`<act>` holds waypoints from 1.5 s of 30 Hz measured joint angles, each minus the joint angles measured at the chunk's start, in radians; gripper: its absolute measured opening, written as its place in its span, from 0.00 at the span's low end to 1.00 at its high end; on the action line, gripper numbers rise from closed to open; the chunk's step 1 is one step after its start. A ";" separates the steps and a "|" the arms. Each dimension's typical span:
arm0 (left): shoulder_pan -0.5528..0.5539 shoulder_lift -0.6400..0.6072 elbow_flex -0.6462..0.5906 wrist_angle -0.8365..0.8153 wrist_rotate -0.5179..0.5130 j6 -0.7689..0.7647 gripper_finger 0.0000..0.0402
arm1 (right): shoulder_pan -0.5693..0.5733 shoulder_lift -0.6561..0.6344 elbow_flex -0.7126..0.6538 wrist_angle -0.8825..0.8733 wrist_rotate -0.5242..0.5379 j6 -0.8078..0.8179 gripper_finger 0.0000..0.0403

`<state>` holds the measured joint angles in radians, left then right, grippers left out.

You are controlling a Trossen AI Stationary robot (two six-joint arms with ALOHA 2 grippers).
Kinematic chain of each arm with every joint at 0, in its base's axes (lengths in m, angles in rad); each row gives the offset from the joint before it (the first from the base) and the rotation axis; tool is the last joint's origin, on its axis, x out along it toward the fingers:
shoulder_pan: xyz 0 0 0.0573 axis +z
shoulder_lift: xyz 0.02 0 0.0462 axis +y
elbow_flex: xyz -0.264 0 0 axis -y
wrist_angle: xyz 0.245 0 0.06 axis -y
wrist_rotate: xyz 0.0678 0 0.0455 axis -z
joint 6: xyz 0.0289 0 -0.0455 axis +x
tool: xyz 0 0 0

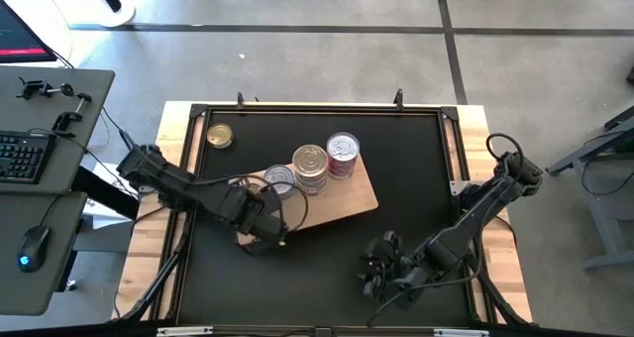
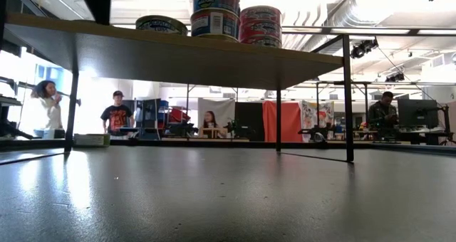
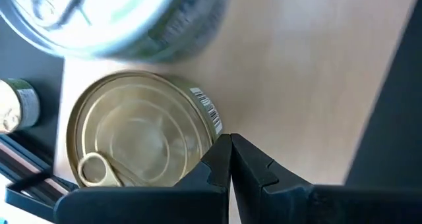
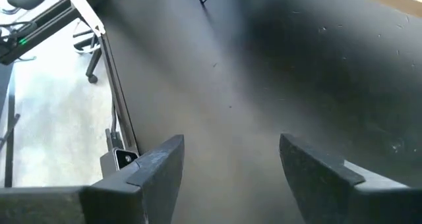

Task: Stack canned seafood by type on shelf
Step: Adjust the green tuna can on the shelf, then stack the green can on the top of the other green tuna can on the shelf

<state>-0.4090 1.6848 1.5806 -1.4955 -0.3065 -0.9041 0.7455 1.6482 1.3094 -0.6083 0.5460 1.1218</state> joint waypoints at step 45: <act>1.088 -0.453 -0.372 0.437 0.100 0.489 0.00 | -0.737 -0.237 0.001 -0.370 -0.142 -0.449 0.59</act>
<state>0.6792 1.2321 1.2089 -1.0581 -0.2066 -0.4154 0.0082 1.4117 1.3106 -0.9779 0.4037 0.6729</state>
